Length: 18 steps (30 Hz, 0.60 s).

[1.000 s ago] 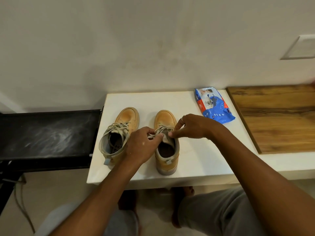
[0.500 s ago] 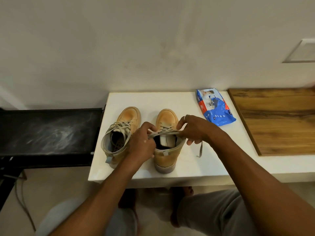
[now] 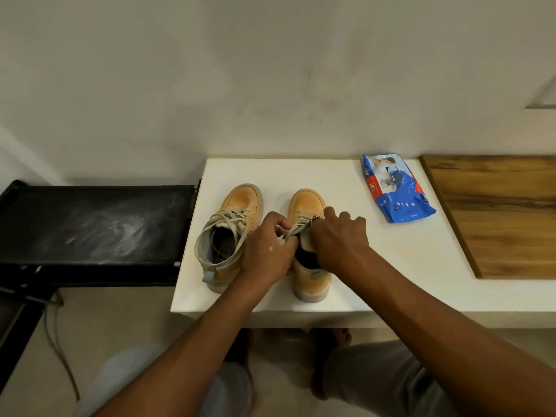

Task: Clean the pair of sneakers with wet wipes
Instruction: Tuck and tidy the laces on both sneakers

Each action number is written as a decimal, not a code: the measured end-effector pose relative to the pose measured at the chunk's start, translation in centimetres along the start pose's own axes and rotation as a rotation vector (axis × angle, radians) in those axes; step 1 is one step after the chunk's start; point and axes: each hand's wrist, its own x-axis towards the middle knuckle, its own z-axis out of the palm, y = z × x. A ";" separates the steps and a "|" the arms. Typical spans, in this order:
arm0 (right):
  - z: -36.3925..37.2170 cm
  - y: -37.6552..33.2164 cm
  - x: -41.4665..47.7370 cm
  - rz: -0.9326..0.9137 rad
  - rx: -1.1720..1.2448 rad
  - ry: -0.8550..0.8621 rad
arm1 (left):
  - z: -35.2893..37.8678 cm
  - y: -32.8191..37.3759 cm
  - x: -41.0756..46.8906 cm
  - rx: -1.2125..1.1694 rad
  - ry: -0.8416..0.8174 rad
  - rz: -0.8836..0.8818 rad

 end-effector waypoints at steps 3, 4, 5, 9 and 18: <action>-0.2 -0.1 0.3 -0.059 0.002 0.110 | -0.3 0.0 0.0 0.007 0.044 0.064; -0.4 0.1 0.4 -0.101 0.016 0.164 | -0.4 -0.1 0.0 0.031 0.064 0.099; -0.7 0.5 0.4 -0.152 0.037 0.218 | -0.6 -0.2 0.2 0.057 0.082 0.137; -1.5 1.2 0.6 -0.319 0.143 0.298 | -1.0 -0.5 0.5 0.105 0.085 0.228; -1.2 1.7 1.4 -0.309 0.199 0.323 | -0.3 -0.8 0.7 0.137 0.112 0.234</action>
